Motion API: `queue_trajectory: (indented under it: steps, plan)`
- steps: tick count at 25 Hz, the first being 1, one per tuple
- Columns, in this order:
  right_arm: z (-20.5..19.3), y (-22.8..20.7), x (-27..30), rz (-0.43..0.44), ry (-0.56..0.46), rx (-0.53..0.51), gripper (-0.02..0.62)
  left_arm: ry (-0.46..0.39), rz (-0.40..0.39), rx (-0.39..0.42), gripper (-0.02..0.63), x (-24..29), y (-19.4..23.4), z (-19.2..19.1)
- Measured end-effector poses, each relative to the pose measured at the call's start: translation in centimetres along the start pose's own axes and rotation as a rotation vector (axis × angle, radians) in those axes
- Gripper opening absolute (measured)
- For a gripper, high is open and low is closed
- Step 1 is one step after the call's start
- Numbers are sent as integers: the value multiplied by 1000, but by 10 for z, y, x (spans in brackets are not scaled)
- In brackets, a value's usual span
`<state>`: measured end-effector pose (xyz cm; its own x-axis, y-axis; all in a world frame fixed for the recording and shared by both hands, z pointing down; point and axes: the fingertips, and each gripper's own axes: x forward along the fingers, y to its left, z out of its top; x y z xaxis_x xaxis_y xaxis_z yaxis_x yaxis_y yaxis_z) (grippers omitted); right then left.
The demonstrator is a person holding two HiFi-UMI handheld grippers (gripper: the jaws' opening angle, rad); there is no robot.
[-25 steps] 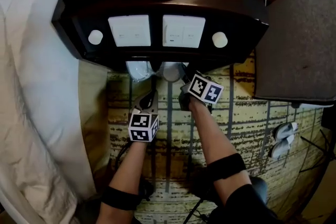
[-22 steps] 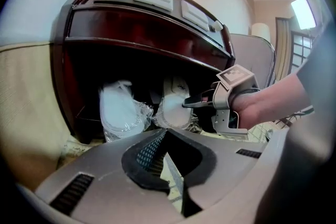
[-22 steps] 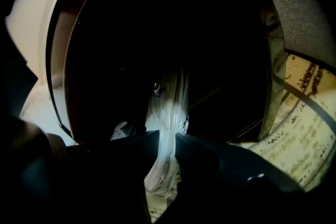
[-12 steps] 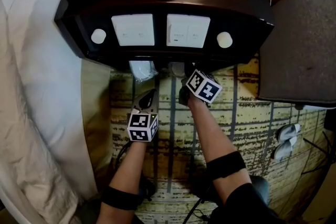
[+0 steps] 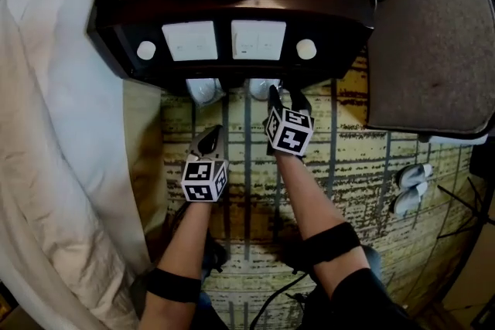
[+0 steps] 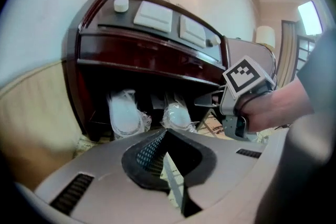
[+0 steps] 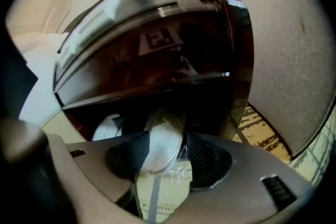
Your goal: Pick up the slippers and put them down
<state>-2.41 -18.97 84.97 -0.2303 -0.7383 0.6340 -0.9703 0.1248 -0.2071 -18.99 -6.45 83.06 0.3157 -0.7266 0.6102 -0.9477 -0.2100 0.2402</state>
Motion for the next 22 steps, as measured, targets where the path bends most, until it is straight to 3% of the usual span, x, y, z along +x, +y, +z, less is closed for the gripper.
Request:
queue_trajectory:
  steps: [3,6,10,17,22]
  plan:
    - [7,15,-57,54,68,-53,142,34,-11,18,0,-46,-21,30]
    - [30,30,-135,117,109,-37,2,74,-21,45,0,-111,-45,69]
    - [107,48,-243,216,98,-71,2,81,-24,66,0,-200,-76,144]
    - [282,77,-422,320,0,-163,2,23,-24,107,0,-360,-129,290]
    - [357,88,-512,337,-40,-170,2,-17,-37,134,0,-437,-164,352]
